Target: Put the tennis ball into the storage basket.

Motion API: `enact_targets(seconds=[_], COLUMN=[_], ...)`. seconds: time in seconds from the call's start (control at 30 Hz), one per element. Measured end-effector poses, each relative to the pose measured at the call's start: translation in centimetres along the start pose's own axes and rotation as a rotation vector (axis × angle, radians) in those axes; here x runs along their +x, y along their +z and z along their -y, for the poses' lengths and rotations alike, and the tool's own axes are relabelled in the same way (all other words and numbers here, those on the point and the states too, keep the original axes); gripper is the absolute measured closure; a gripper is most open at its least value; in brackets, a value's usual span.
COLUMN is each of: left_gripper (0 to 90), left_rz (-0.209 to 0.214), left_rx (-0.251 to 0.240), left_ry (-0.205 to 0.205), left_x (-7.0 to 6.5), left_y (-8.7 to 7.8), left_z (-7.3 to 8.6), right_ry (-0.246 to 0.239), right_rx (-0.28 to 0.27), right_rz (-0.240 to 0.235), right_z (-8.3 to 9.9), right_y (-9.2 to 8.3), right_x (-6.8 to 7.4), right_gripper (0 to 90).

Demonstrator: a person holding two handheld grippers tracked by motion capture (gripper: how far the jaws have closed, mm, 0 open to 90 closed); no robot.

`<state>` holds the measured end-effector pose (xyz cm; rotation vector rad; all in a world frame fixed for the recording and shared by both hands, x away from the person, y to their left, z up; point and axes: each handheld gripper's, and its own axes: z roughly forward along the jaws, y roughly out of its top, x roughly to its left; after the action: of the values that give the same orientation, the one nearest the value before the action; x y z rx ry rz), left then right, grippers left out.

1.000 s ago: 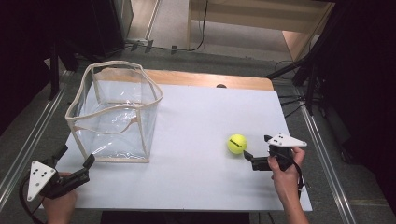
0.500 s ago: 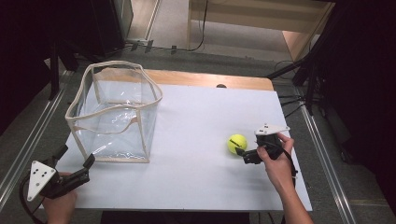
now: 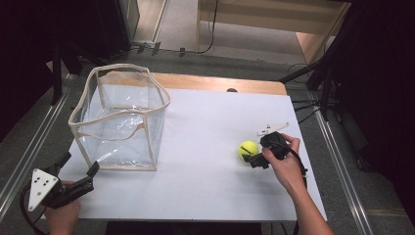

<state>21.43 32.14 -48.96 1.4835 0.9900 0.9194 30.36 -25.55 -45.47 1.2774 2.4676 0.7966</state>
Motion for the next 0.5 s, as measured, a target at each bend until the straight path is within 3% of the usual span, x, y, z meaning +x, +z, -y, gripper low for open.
enact_targets(seconds=[0.07, 0.1, 0.13, 0.33, 0.37, 0.5], left_gripper=[9.8, 9.8, 9.8, 9.8, 9.8, 9.8], left_rz=[0.000, -0.001, 0.000, 0.001, 0.002, 0.002], left_rx=[0.000, 0.000, 0.000, 0.001, 0.002, 0.001], left_ry=[0.000, 0.000, -0.001, 0.000, 0.003, 0.001], left_x=[0.0, 0.0, -0.1, 0.0, -0.1, -0.1], left_y=[0.0, 0.0, 0.0, 0.0, 0.0, 0.0], left_z=[0.0, 0.0, 0.0, 0.0, 0.0, 0.0], right_ry=[0.013, 0.010, 0.007, 0.018, 0.039, 0.024], right_rx=[0.011, 0.016, 0.023, 0.060, 0.082, 0.099], right_rz=[0.001, 0.019, 0.020, 0.016, 0.010, 0.001], right_z=[-0.1, -0.3, -0.3, -0.5, -0.5, -0.5], right_y=[0.1, 0.3, 0.4, 1.0, 1.2, 1.8], right_x=[0.1, 0.0, -0.1, -0.4, -0.5, -0.6], right_gripper=[0.1, 10.0, 10.9, 11.3, 11.5, 12.2])
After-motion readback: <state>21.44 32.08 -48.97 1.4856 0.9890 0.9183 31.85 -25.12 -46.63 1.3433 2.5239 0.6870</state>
